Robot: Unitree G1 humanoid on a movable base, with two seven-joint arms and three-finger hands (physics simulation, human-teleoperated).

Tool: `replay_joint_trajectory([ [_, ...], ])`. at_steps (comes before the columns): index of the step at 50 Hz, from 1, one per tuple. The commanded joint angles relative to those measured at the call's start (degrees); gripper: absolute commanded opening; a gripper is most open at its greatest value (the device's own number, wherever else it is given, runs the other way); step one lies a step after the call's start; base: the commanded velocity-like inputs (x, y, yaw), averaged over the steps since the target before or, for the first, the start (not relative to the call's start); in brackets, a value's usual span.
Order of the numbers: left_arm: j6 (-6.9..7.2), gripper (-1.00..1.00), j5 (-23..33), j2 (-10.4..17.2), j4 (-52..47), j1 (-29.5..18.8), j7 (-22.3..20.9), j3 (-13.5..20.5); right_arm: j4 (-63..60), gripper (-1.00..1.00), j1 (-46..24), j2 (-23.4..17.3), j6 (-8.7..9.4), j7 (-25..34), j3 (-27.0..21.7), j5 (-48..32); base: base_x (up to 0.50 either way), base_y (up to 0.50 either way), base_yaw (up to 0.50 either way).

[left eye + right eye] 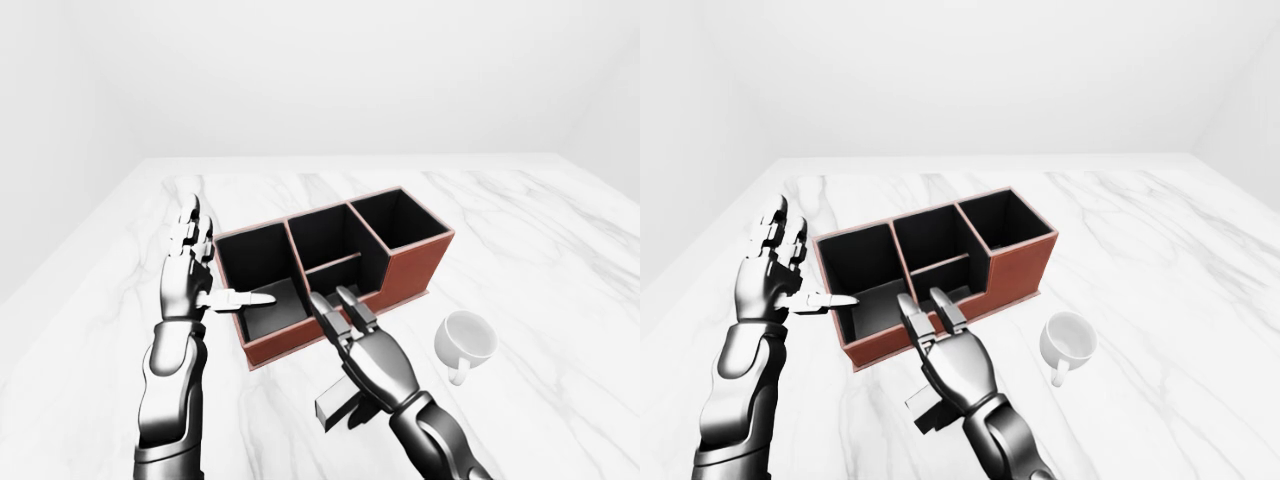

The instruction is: Pick up the book and place it in the front compartment of the caddy.

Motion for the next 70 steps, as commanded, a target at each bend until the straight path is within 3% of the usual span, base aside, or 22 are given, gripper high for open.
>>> replay_joint_trajectory([
  [1,0.0,1.0,0.0,0.0,0.0,0.0,0.0,0.0,1.4,1.0,0.2,-0.4,0.0,-1.3,0.8,-0.4,0.0,0.0,0.0],
  [26,0.0,1.0,0.1,-0.1,0.1,0.2,-0.1,-0.1,5.5,1.0,1.7,-1.8,0.0,-5.7,3.1,-1.0,0.0,0.0,0.0],
  [70,0.0,1.0,0.4,-0.2,0.2,0.4,-0.2,-0.4,11.3,1.0,-0.3,-0.4,0.0,-7.0,0.3,-1.7,0.0,0.0,0.0],
])
